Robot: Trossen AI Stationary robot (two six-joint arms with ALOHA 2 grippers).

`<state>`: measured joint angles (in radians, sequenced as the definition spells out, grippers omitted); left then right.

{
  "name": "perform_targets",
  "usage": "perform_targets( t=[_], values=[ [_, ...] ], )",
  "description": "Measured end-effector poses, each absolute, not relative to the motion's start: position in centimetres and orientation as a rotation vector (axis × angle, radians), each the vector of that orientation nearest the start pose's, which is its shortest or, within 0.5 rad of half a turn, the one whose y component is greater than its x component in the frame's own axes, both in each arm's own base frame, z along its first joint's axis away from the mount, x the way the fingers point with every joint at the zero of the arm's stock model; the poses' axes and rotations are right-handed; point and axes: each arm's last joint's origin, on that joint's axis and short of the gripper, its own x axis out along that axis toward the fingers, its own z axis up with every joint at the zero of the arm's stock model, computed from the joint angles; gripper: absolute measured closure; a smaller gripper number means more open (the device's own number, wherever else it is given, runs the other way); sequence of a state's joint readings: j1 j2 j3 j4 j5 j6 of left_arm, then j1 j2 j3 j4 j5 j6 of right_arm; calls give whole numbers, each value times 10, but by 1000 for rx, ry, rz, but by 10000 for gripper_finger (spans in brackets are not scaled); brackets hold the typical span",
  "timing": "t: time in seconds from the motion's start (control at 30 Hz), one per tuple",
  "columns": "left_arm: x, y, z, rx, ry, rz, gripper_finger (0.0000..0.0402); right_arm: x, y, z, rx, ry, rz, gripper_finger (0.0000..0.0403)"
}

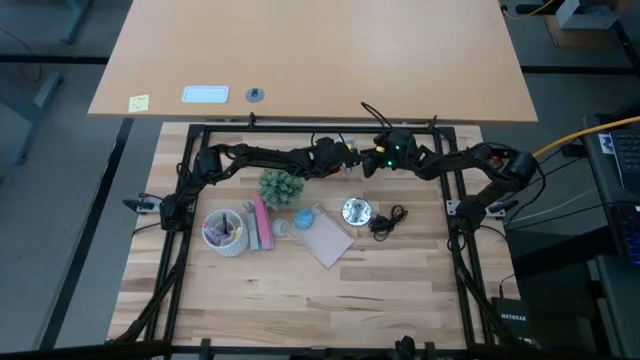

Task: Screw lightbulb
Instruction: Insert the lightbulb into the silver lamp socket

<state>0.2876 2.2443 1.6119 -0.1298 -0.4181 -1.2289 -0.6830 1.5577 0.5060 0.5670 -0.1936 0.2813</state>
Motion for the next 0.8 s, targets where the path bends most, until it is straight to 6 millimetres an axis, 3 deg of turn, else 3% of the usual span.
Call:
perform_targets(
  t=[0.4,0.8],
  values=[
    [470,122,155,-911,388,905,153,206,-165,180,262,295,-632,276],
    [460,145,153,-1050,245,1102,153,207,-161,178,286,318,-535,276]
  ],
)
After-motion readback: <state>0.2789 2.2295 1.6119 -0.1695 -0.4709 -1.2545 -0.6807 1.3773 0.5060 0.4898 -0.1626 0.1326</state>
